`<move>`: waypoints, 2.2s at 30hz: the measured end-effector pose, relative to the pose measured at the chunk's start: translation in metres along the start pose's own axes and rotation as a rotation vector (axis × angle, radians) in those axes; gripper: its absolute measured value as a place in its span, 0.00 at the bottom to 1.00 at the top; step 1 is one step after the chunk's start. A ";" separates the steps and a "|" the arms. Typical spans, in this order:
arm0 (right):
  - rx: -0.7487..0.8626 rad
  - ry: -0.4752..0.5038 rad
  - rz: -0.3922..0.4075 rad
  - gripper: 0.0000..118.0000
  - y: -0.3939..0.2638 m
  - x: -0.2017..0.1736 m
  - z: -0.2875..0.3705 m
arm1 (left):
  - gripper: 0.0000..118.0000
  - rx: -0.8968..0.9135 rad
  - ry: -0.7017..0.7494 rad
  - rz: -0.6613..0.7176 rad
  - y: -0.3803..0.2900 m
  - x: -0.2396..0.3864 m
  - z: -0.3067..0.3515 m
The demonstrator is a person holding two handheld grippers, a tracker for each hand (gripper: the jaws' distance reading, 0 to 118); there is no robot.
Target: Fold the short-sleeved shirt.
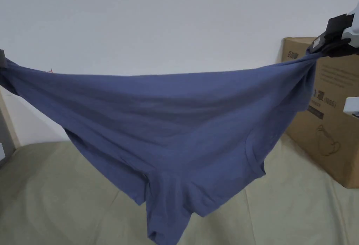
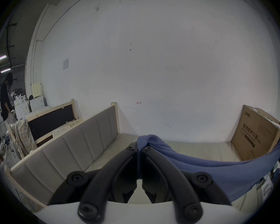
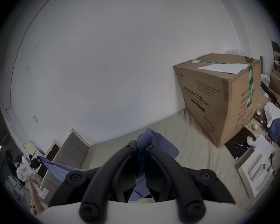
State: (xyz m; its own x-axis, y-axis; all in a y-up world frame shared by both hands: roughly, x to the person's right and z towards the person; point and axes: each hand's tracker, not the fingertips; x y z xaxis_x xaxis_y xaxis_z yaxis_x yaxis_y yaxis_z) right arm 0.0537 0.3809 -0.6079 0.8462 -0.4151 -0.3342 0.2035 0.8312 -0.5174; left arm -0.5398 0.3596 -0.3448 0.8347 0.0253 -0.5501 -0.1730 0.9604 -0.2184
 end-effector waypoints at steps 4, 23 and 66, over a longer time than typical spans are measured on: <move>0.009 -0.002 0.013 0.07 -0.008 -0.004 -0.017 | 0.02 0.031 0.024 -0.002 -0.004 -0.005 -0.015; -0.434 -0.089 0.031 0.07 -0.323 0.095 -0.035 | 0.02 -0.448 0.021 0.007 -0.320 -0.029 0.042; -0.325 -0.183 0.002 0.00 -0.460 0.172 0.224 | 0.00 -0.450 -0.269 -0.074 -0.405 0.014 0.251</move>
State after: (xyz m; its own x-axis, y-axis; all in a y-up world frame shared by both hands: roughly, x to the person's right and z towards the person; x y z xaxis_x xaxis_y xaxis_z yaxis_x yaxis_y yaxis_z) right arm 0.2159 0.0096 -0.2508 0.9265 -0.3160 -0.2043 0.0593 0.6589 -0.7499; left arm -0.3269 0.0408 -0.0619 0.9476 0.0889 -0.3069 -0.2665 0.7497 -0.6057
